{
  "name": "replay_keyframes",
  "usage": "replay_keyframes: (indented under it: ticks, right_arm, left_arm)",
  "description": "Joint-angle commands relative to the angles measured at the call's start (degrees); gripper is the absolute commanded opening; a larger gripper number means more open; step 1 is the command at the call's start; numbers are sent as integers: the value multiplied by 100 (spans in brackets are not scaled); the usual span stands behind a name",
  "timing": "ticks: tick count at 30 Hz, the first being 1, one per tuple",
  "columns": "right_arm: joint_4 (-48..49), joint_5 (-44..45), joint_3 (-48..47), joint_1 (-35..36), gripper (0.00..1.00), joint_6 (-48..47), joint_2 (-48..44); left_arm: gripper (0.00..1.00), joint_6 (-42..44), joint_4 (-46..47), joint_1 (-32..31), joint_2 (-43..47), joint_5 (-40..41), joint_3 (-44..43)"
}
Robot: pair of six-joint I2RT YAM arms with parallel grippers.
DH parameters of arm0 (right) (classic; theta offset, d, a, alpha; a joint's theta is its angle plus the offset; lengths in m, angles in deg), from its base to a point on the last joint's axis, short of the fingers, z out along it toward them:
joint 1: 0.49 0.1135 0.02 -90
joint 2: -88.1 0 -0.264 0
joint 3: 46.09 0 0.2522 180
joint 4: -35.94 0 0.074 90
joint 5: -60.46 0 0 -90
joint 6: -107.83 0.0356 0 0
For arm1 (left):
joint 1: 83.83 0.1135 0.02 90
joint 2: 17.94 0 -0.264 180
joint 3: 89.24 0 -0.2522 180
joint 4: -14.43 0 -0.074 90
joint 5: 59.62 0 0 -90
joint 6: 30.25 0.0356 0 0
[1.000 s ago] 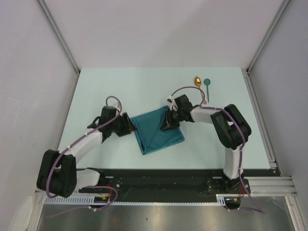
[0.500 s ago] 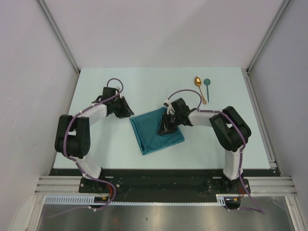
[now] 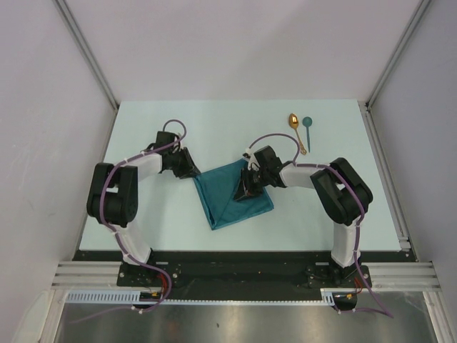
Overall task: Fold the napkin into a case and place the utensils inside
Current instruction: Smooth out the upper triangle-folded napkin at the center of the board.
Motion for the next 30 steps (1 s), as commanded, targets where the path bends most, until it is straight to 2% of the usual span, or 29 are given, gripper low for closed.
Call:
replay_keyframes:
  ticks: [1,6,12,20,30]
  right_arm:
    - [206,-52,41,39,28,41,-228]
    - [241,-78,41,65,28,59,-184]
    - [214,-87,-12,136,28,50,-184]
    - [205,-219,-196,346,28,32,-149]
    - [636,-438,-275,838,29,410,-140]
  left_arm:
    - [29,101,281,-38,-75,-157,-244]
    - [24,93,352,-47,-224,-148,-270]
    - [1,84,308,-47,-111,-78,-200]
    - [0,250,-254,-39,250,133,-244]
    - [0,347,-342,41,268,221,-243]
